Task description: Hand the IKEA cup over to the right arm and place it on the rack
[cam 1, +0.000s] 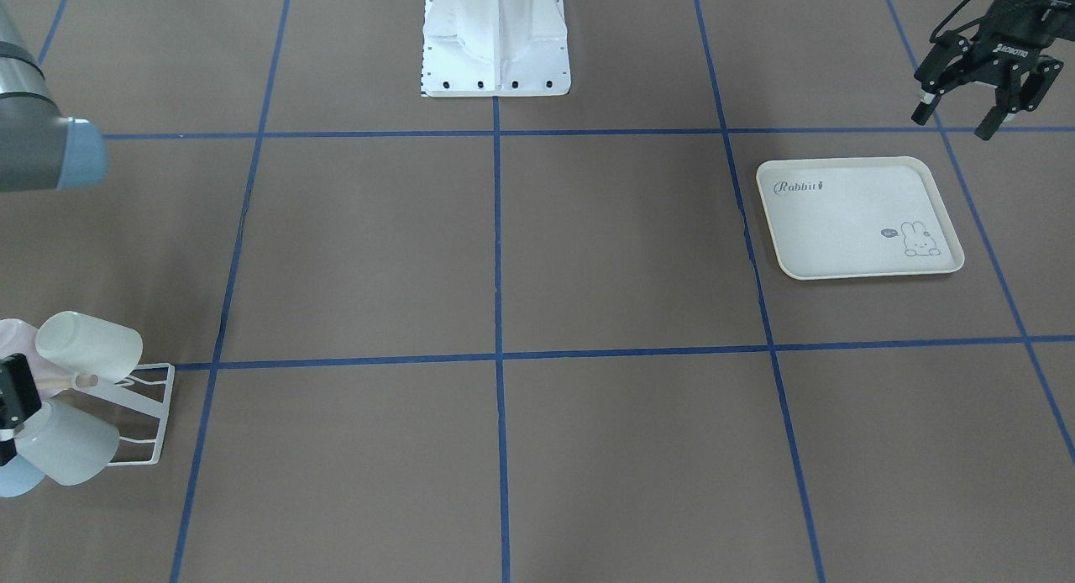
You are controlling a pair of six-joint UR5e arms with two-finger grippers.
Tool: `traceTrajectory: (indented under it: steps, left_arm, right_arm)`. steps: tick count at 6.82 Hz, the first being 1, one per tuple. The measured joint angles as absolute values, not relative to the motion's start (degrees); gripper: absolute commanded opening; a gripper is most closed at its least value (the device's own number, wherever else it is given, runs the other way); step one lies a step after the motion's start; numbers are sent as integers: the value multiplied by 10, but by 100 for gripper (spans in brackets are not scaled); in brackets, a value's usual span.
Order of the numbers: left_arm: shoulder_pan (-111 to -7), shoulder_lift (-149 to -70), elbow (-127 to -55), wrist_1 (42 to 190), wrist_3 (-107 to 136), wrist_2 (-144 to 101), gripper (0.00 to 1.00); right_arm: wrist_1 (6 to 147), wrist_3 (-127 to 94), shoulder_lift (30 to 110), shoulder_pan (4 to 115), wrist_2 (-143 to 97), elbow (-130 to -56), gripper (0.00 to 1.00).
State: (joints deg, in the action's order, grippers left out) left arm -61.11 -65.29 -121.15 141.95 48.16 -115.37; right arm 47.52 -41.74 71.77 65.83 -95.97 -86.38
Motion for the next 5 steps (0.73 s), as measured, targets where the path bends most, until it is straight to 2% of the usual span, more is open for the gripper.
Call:
traceTrajectory:
  steps: [3,5]
  left_arm:
    - [-696,-661,-1174,1418,377,-1193,100]
    - [-759,-685,-1118,1415,271,-1202,100]
  right_arm:
    - [634,-265,686,797,-1193,-865,100]
    - [761,-130,686,853,-1308,-865,100]
